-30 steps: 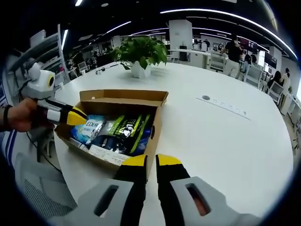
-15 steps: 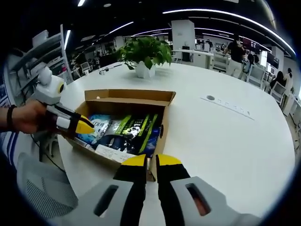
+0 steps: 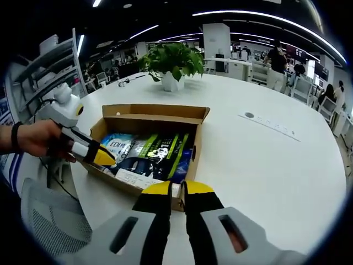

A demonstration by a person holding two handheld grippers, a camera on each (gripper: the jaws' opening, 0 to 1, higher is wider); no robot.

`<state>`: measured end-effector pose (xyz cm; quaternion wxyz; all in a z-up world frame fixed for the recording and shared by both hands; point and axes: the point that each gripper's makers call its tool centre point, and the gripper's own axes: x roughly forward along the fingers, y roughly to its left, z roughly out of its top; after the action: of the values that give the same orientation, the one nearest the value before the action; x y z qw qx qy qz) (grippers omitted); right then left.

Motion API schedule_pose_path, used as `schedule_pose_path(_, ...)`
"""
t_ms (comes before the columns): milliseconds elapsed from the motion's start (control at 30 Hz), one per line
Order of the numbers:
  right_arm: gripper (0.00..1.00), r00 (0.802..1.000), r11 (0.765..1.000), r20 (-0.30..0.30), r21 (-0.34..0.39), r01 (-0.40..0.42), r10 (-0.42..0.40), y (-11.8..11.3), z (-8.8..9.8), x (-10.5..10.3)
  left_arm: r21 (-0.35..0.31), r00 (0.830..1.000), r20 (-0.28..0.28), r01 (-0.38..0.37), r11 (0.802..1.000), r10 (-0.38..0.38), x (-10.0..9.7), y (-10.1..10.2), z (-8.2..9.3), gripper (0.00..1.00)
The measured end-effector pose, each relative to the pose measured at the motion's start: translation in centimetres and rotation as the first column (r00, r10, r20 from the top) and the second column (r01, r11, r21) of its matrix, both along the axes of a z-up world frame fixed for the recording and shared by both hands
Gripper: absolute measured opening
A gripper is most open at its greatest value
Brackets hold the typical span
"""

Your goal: Operate the shoe box by opening the lid, removing the specified soft item, and placing it in the target area until the item is outside and the box remains undamaged.

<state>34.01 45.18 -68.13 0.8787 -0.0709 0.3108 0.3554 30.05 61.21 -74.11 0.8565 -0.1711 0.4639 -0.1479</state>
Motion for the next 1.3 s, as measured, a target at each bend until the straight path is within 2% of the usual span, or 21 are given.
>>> schedule_pose_path(167,0.09,1.0,1.0,-0.001,0.002,-0.016,0.016,0.6,0.4,0.2,-0.051,0.999,-0.04,-0.012,0.999,0.01,0.0,-0.2,-0.1,0.18)
schedule_pose_path(267,0.09,1.0,1.0,0.0,0.003,-0.024,0.024,1.1,0.6,0.4,-0.056,0.999,-0.053,0.005,0.998,-0.008,-0.3,-0.6,-0.1,0.18)
schedule_pose_path(433,0.11,0.999,0.999,-0.018,-0.005,-0.051,0.051,2.1,0.0,0.7,-0.087,0.997,-0.072,0.002,0.996,-0.008,-0.2,-0.8,-0.2,0.17)
schedule_pose_path(633,0.15,0.997,0.997,-0.03,-0.019,-0.073,0.073,3.4,-0.2,1.1,-0.124,0.995,-0.099,-0.028,0.992,0.015,-0.2,-0.3,-0.5,0.12)
schedule_pose_path(1100,0.23,0.995,0.991,-0.047,-0.097,-0.097,0.092,4.2,-1.3,1.2,-0.131,0.995,-0.103,-0.028,0.991,0.014,-0.3,-0.5,-0.4,0.07)
schedule_pose_path(1300,0.27,0.993,0.985,-0.062,-0.137,-0.103,0.096,4.0,-2.1,1.2,-0.135,0.992,-0.126,-0.014,0.991,-0.003,-0.6,-0.4,-0.6,0.07)
